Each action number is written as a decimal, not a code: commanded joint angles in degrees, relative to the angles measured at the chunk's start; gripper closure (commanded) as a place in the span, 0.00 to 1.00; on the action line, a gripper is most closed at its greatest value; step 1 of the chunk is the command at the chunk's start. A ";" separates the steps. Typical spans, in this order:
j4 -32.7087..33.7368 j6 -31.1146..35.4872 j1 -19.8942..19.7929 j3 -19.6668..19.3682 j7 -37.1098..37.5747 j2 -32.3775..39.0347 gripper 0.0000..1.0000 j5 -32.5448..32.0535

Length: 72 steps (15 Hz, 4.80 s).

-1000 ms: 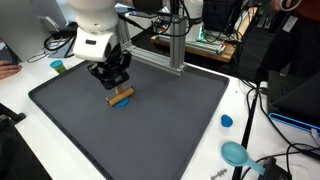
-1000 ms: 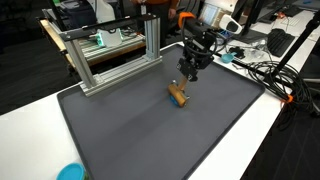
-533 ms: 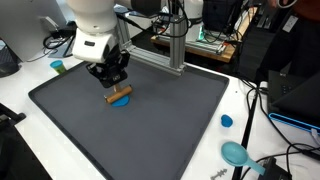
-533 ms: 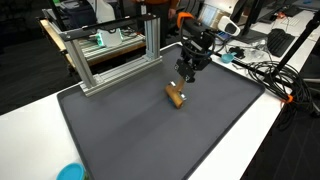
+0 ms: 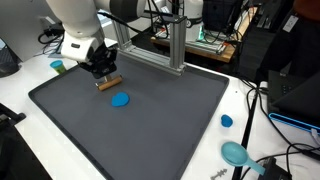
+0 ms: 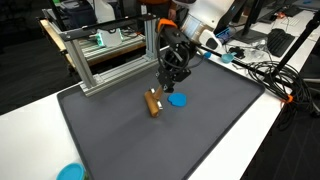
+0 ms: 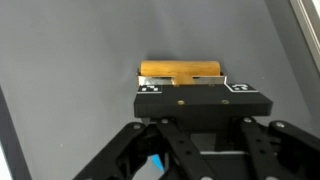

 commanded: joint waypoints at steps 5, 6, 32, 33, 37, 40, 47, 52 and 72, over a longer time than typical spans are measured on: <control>-1.48 0.74 -7.52 5.32 -14.51 -6.94 0.78 14.52; -1.72 1.30 -7.65 5.46 -14.85 -7.14 0.78 16.19; -5.74 7.79 -4.36 7.49 -17.12 -2.83 0.78 18.93; -5.41 7.48 -4.73 7.99 -18.54 -2.60 0.78 19.70; -4.43 7.40 -3.92 7.33 -17.97 -1.71 0.78 18.65; -4.70 7.88 -3.61 7.00 -15.45 -1.74 0.78 19.10; -4.34 7.38 -3.60 6.95 -6.47 -1.57 0.78 20.29; -2.94 6.86 -5.03 8.18 -6.65 -0.97 0.78 23.58; -0.50 7.13 -5.12 7.83 -5.16 -0.49 0.78 27.81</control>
